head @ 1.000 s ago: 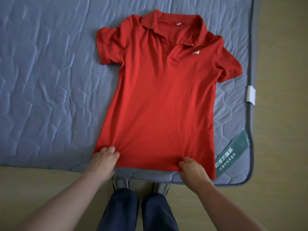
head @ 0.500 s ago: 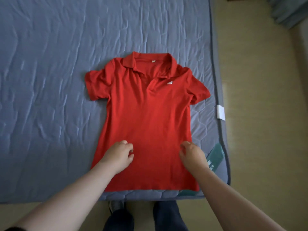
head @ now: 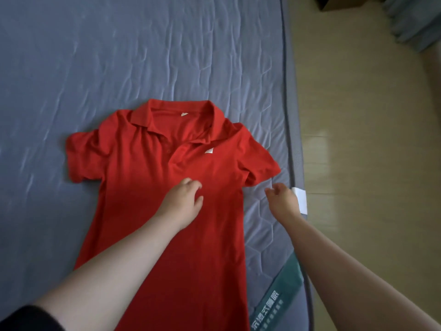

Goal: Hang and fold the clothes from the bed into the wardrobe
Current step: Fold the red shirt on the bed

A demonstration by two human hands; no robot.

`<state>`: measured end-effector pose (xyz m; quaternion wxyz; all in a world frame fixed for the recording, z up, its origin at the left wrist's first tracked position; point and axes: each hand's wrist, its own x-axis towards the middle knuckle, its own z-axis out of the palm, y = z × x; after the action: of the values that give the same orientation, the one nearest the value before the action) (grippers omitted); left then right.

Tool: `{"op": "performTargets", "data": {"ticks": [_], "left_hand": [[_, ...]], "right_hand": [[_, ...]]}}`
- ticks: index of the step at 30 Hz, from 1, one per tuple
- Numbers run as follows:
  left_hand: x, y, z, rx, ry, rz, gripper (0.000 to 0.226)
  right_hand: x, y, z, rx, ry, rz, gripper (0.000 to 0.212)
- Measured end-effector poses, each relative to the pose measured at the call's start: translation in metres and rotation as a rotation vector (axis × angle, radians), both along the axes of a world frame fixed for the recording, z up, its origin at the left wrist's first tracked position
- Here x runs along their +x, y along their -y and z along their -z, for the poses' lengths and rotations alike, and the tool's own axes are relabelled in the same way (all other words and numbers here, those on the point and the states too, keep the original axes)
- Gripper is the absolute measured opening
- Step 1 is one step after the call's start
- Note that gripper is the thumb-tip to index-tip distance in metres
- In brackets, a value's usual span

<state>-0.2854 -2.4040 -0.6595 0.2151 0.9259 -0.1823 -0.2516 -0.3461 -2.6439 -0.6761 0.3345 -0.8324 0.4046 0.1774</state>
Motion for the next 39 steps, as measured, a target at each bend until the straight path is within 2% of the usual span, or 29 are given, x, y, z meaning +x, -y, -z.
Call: {"op": "performTargets", "data": {"ticks": [3,8,12,16,17,19,22,24,27,29,31,33,35,37,39], "left_hand": [[0.023,0.036,0.020,-0.020,0.042,-0.002,0.044],[0.051,0.068,0.048,-0.015,0.090,0.059,0.061],[0.069,0.082,0.070,0.039,0.038,0.063,0.065],[0.073,0.084,0.083,0.069,0.013,0.052,0.065],[0.073,0.082,0.084,0.078,0.013,0.049,0.065],[0.073,0.079,0.087,0.078,0.016,0.041,0.065],[0.073,0.082,0.088,0.062,0.022,0.050,0.067],[0.074,0.084,0.087,0.063,0.008,0.028,0.068],[0.077,0.091,0.087,0.012,0.064,-0.037,0.069],[0.086,0.100,0.086,-0.045,0.107,-0.078,0.064],[0.100,0.108,0.089,-0.058,0.090,-0.109,0.058],[0.113,0.112,0.093,0.001,0.026,-0.108,0.055],[0.122,0.115,0.097,0.068,-0.018,-0.108,0.052],[0.128,0.117,0.097,0.080,-0.031,-0.125,0.051],[0.131,0.117,0.097,0.102,-0.061,-0.137,0.055]], "right_hand": [[0.022,0.019,0.023,0.059,0.057,0.091,0.035],[0.038,0.026,0.054,0.272,0.206,0.365,0.036],[0.050,0.035,0.067,0.414,0.349,0.516,0.029],[0.060,0.034,0.071,0.448,0.438,0.538,0.017],[0.063,0.033,0.070,0.432,0.476,0.540,0.014],[0.066,0.038,0.064,0.266,0.584,0.498,0.009],[0.069,0.059,0.051,-0.062,0.683,0.395,0.021],[0.070,0.069,0.053,-0.092,0.608,0.398,0.023],[0.066,0.067,0.067,0.233,0.383,0.489,0.027],[0.055,0.059,0.074,0.338,0.199,0.410,0.030],[0.041,0.046,0.080,0.405,0.171,0.386,0.033],[0.032,0.033,0.083,0.388,0.241,0.344,0.028],[0.030,0.027,0.082,0.251,0.315,0.347,0.032],[0.030,0.029,0.080,0.086,0.367,0.444,0.037],[0.026,0.033,0.081,-0.011,0.308,0.471,0.035]]}}
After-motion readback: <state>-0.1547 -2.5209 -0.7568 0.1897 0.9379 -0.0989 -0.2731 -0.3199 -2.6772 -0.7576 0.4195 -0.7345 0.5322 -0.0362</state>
